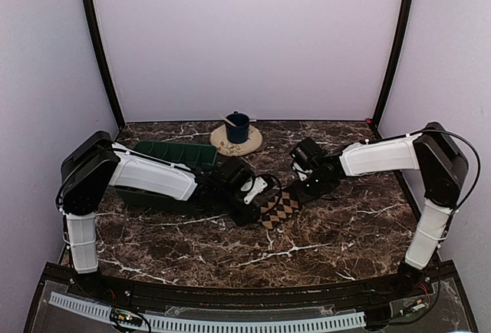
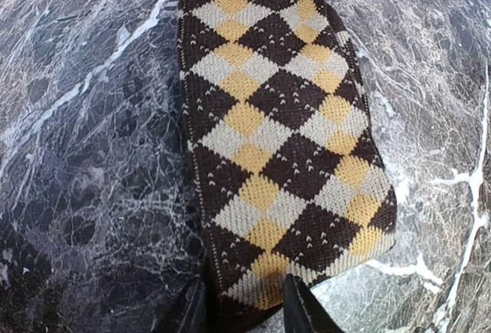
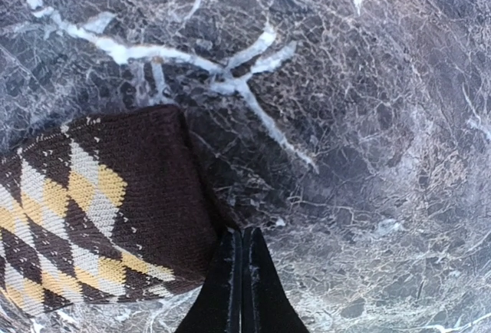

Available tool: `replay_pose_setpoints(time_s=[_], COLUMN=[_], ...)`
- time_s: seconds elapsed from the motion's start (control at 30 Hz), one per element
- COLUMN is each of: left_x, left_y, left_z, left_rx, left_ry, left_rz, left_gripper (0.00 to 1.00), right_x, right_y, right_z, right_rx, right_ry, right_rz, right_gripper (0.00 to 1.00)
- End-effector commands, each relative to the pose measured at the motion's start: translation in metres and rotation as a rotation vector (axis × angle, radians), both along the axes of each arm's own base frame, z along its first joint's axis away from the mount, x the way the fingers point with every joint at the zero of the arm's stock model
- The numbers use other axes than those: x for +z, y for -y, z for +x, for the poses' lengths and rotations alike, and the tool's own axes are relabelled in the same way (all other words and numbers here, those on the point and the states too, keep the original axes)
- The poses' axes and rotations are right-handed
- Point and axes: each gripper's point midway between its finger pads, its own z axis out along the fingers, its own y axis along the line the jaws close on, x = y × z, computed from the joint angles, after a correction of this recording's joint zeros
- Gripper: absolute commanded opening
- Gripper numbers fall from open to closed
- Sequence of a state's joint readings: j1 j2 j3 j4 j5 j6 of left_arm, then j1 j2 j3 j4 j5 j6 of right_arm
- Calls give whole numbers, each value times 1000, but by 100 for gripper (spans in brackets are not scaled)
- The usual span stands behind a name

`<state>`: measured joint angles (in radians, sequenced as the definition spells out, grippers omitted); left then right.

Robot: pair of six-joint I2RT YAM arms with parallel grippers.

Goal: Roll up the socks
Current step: Fold the sock at the center of the board.

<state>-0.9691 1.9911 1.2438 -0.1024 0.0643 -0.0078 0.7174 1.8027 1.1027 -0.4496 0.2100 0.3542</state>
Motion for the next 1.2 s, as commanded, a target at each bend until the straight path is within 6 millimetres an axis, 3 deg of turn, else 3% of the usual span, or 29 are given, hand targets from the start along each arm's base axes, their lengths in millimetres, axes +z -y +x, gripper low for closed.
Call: replay_pose_setpoints(time_s=[0.0, 0.17, 0.33, 0.4, 0.5, 0.67, 0.73, 0.77, 0.97, 1.17], left_x=[21, 11, 6, 6, 6, 8, 18, 28, 86, 110], left_y=[1, -2, -5, -5, -4, -2, -1, -2, -15, -48], left_z=[-7, -11, -14, -15, -17, -25, -25, -24, -8, 11], left_rx=[-17, -18, -17, -18, -22, -15, 4, 13, 119, 281], left_ry=[10, -12, -27, -31, -45, -106, -111, -101, 33, 154], left_rz=[-39, -32, -18, -18, -25, -40, -60, -83, -173, -201], left_gripper=[37, 37, 36, 36, 36, 33, 35, 36, 44, 48], right_x=[10, 11, 28, 38, 54, 58, 54, 64, 64, 50], right_y=[0, 4, 6, 5, -2, -9, -16, -20, -46, -78], right_z=[9, 4, 6, 6, 3, -10, -20, -24, -55, -85], right_rx=[-27, -39, -38, -28, 9, 49, 78, 89, 190, 334], right_ry=[21, 22, 78, 109, 154, 186, 189, 214, 263, 280], right_rz=[17, 19, 44, 60, 85, 59, 42, 56, 21, -77], right_gripper=[0, 0, 32, 39, 43, 44, 45, 45, 46, 46])
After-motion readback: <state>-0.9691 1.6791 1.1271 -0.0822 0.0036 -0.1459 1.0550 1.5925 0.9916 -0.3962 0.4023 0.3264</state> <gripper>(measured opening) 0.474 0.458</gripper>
